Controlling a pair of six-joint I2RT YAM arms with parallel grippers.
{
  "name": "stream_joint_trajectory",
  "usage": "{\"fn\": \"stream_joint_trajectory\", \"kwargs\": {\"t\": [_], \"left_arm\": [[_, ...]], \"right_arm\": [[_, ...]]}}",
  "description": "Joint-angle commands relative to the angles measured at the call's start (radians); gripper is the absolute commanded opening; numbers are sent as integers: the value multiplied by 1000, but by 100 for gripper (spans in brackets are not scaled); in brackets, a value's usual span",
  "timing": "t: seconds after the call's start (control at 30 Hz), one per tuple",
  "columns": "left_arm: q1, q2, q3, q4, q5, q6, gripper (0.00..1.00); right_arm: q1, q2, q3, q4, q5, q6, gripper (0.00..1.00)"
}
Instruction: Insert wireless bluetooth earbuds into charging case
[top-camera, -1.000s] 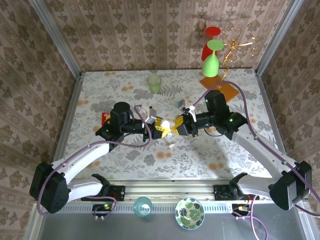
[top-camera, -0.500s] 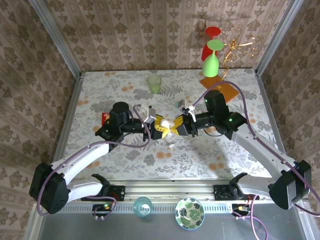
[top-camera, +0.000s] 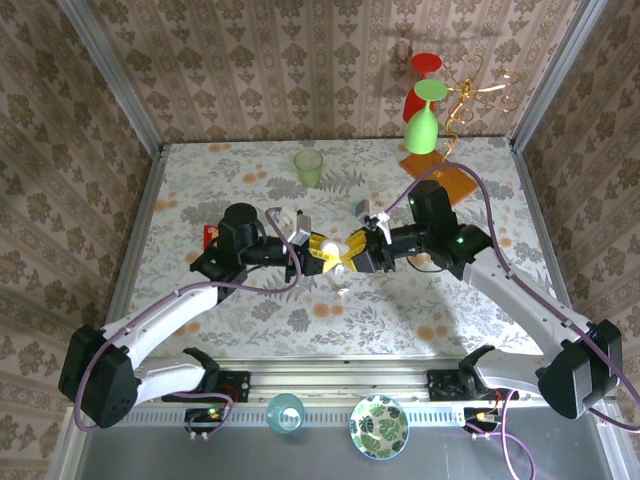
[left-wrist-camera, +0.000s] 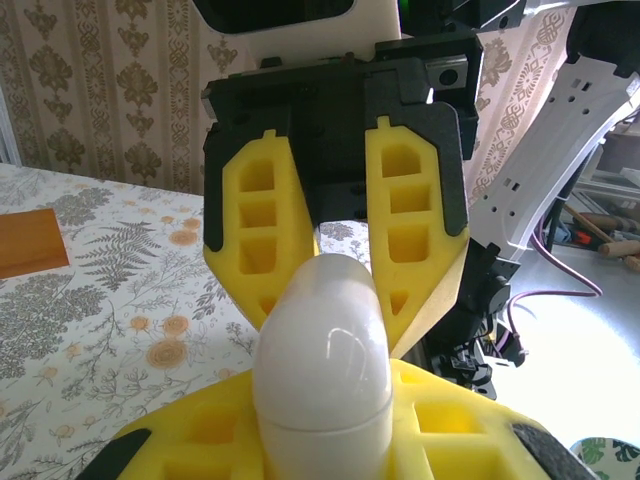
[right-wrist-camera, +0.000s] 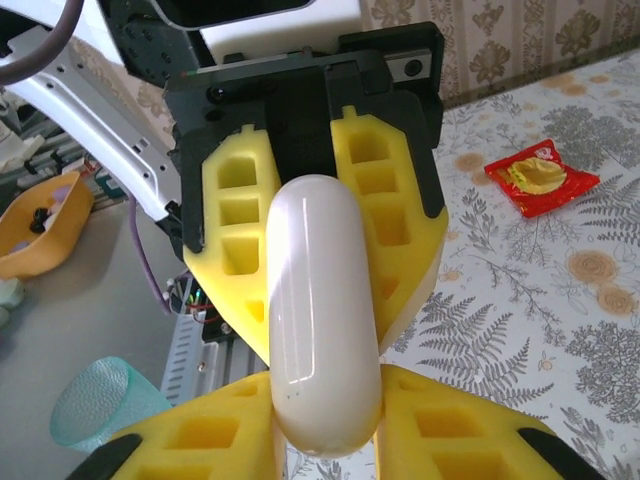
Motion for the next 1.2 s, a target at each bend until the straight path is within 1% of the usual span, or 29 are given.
{"fn": "stream_joint_trajectory", "kwargs": {"t": [0.0, 0.07, 0.13, 0.2, 0.23, 0.27, 0.43, 0.5, 0.63, 0.77, 0.9, 0.97, 1.03, 1.1, 1.17], "left_arm": [[-6, -1, -1, 23, 47, 43, 0], [-5, -1, 1, 6, 51, 55, 0], [-6, -2, -2, 3, 55, 58, 0], [-4, -5, -8, 5, 56, 62, 0], [-4, -8, -10, 5, 56, 64, 0], [-4, -8, -12, 5, 56, 65, 0], [-3, -11, -19, 6, 54, 74, 0], [-2, -9, -22, 8, 54, 75, 0], [0, -14, -30, 16, 52, 78, 0], [9, -23, -46, 29, 31, 93, 0], [30, -34, -80, 79, -53, 100, 0], [45, -43, -115, 150, -93, 93, 0], [61, -58, -158, 233, -140, 83, 0], [74, -73, -193, 300, -196, 79, 0], [84, -90, -208, 324, -232, 73, 0]], "right_arm": [[-14, -6, -23, 73, 57, 77, 31], [-31, -10, -31, 120, 93, 133, 32], [-52, -19, -45, 177, 107, 186, 37], [-69, -30, -63, 229, 115, 223, 38], [-75, -33, -65, 239, 116, 229, 38], [-76, -36, -66, 239, 120, 230, 41], [-78, -38, -65, 246, 116, 246, 48], [-78, -41, -69, 255, 130, 260, 53], [-80, -49, -77, 268, 166, 272, 58], [-83, -60, -81, 282, 150, 279, 65], [-83, -111, -106, 334, 96, 315, 73], [-82, -153, -128, 367, 145, 351, 77], [-82, -193, -162, 409, 248, 405, 80], [-84, -220, -197, 445, 408, 488, 80], [-85, -223, -221, 457, 546, 563, 80]]}}
